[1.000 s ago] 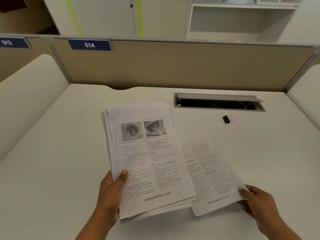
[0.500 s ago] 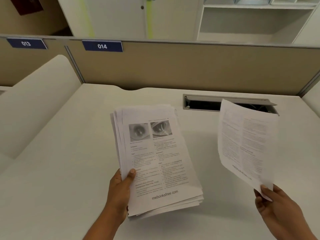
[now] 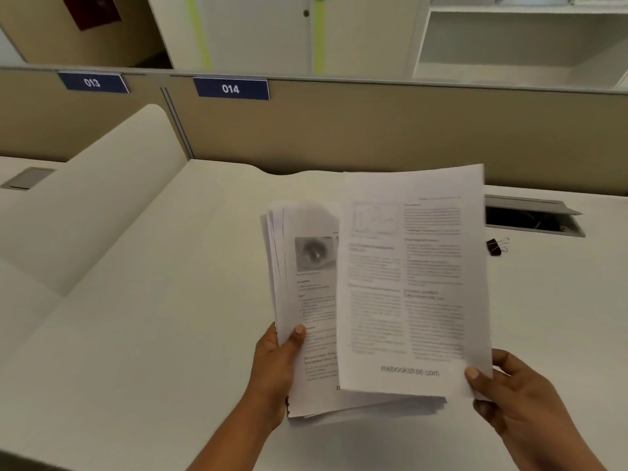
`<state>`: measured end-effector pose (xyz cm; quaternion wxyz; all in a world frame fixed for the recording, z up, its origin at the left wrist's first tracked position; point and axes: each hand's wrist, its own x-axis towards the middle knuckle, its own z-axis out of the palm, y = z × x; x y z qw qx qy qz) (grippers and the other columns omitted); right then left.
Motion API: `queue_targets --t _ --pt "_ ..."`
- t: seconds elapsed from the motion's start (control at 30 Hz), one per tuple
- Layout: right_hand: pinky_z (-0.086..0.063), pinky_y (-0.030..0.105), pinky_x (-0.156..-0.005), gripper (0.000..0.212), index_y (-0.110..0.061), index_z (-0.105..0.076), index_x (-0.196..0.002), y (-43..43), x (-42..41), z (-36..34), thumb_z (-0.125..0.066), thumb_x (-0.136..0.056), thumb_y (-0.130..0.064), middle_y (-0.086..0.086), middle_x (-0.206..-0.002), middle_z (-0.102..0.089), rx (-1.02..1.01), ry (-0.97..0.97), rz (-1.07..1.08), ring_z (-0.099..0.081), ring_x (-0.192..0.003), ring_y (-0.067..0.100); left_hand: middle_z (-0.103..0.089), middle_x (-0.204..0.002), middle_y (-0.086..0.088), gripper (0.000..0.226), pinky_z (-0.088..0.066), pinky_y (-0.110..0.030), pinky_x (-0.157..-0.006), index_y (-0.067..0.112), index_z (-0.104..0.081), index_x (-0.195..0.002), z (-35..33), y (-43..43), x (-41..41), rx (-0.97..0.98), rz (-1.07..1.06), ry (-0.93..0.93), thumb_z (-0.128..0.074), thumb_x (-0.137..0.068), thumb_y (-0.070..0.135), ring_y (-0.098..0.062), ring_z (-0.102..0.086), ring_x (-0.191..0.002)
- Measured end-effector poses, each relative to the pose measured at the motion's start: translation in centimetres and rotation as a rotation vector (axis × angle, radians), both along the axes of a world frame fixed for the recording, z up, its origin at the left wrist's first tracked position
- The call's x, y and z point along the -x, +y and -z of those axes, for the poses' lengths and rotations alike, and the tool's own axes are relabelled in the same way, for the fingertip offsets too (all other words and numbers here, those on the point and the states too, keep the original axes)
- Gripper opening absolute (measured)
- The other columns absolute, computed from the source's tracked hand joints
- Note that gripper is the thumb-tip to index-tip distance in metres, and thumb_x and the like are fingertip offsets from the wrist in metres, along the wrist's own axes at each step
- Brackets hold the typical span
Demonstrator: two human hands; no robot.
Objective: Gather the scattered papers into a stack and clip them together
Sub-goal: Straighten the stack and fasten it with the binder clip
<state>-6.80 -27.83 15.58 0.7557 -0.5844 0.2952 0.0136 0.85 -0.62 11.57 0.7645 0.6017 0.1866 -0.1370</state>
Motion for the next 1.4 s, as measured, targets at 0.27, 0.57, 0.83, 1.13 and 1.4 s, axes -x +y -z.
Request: queue_targets --t 0.27,0.57,0.83,1.13,1.4 --pt "-0.047 0.03 -0.067 0.013 -0.021 -0.071 -0.086 1.0 0.1 -0.1 -0.076 -0.083 -0.01 -0.008 -0.076 -0.078 0.688 0.067 -0.203 -0.071 -0.081 0.018 -0.079 -0.107 -0.003 0.02 -0.059 -0.046 -0.091 0.022 -0.069 -0.117 -1.0 -1.7 0.9 0.017 0.091 0.001 -0.06 -0.099 0.026 -0.023 -0.076 -0.1" --pt "-0.057 0.038 -0.076 0.028 -0.023 -0.066 -0.118 0.2 -2.3 -2.6 -0.062 -0.093 -0.034 -0.003 -0.107 -0.078 0.252 0.051 -0.235 -0.075 -0.092 0.022 -0.079 -0.107 -0.003 0.023 -0.061 -0.041 -0.088 0.023 -0.069 -0.118 -1.8 -3.4 1.5 0.033 0.175 0.006 -0.057 -0.1 0.03 -0.022 -0.076 -0.1" --pt "-0.063 0.032 -0.062 0.023 -0.013 -0.072 -0.108 -0.5 -3.4 -2.5 -0.068 -0.087 -0.005 0.007 -0.096 -0.08 0.276 -0.055 -0.18 -0.078 -0.081 0.027 -0.073 -0.123 0.01 0.048 -0.059 -0.036 -0.094 0.033 -0.062 -0.128 -2.6 -4.5 0.5 0.025 0.284 -0.037 -0.046 -0.091 0.058 -0.014 -0.07 -0.114" --pt "-0.063 0.032 -0.07 0.041 -0.009 -0.073 -0.107 -1.3 -4.2 -1.8 -0.077 -0.067 -0.019 0.006 -0.101 -0.08 0.222 -0.185 -0.183 -0.076 -0.092 0.028 -0.077 -0.113 -0.003 0.027 -0.062 -0.044 -0.087 0.018 -0.069 -0.118 -3.5 -4.5 -2.6 -0.039 0.382 -0.18 -0.067 -0.093 0.01 -0.023 -0.074 -0.103" --pt "-0.062 0.034 -0.067 0.016 -0.027 -0.074 -0.082 -1.8 -8.6 -2.4 -0.084 -0.073 -0.019 -0.014 -0.083 -0.078 0.516 -0.347 -0.074 -0.074 -0.084 0.025 -0.078 -0.105 -0.006 0.029 -0.063 -0.041 -0.084 0.012 -0.074 -0.113 -5.0 -6.6 -6.9 -0.198 0.333 -0.42 -0.077 -0.085 0.003 -0.021 -0.074 -0.099"
